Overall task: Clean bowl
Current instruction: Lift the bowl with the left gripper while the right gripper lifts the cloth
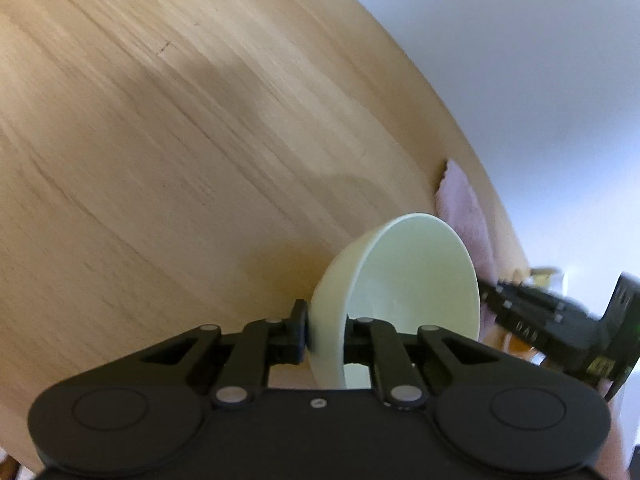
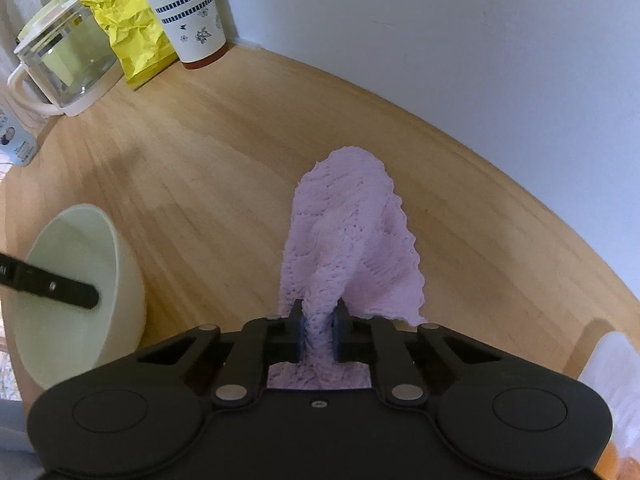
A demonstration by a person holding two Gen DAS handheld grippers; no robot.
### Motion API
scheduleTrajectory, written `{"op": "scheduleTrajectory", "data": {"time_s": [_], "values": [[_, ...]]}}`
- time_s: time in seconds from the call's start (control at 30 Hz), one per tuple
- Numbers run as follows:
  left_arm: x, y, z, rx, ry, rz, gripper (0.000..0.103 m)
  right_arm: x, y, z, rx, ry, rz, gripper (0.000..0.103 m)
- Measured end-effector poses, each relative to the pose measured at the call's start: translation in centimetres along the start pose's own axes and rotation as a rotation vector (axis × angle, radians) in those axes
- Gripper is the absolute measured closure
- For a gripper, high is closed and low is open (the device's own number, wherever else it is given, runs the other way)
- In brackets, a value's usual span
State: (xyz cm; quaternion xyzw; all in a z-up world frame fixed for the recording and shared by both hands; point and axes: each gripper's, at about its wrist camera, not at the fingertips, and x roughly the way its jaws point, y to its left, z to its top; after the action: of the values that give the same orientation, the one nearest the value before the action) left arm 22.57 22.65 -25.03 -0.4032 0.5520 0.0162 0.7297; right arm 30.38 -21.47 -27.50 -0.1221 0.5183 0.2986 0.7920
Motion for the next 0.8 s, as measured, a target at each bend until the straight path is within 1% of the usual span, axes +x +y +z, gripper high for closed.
{"op": "scheduleTrajectory", "data": {"time_s": [0.1,0.17,0.2,0.3,0.37,0.5,0.6,0.73,0.8], "values": [[-1.2,-0.2,0.4,-0.041,-0.022,-0.027,0.092,-0.9,0.1,-0.5,0.032,-0.015,0.018,0.091],[-2.0,0.0,0.7,-0.076,-0.037,-0.053,0.092,-2.3,0.5,-0.9,0.049,-0.047,0.037,0.091],[-3.1,0.3,0.9,-0.092,-0.045,-0.063,0.092,-3.1,0.8,-1.1,0.057,-0.068,0.048,0.091],[-4.7,0.2,1.7,-0.105,-0.083,-0.071,0.092,-5.5,1.8,-2.0,0.073,-0.119,0.076,0.091],[-5.3,0.1,2.1,-0.116,-0.097,-0.075,0.091,-7.6,3.3,-3.0,0.078,-0.159,0.110,0.092],[-6.0,-0.8,3.2,-0.145,-0.130,-0.096,0.091,-10.4,5.8,-4.4,0.067,-0.208,0.139,0.092],[-7.1,-1.2,3.4,-0.150,-0.147,-0.110,0.091,-12.5,8.2,-5.4,0.086,-0.273,0.184,0.092],[-6.7,-2.4,3.0,-0.157,-0.152,-0.124,0.090,-13.4,10.8,-5.3,0.042,-0.317,0.184,0.092],[-6.7,-2.6,2.8,-0.140,-0.136,-0.128,0.090,-13.3,12.2,-5.2,0.020,-0.334,0.195,0.092]]}}
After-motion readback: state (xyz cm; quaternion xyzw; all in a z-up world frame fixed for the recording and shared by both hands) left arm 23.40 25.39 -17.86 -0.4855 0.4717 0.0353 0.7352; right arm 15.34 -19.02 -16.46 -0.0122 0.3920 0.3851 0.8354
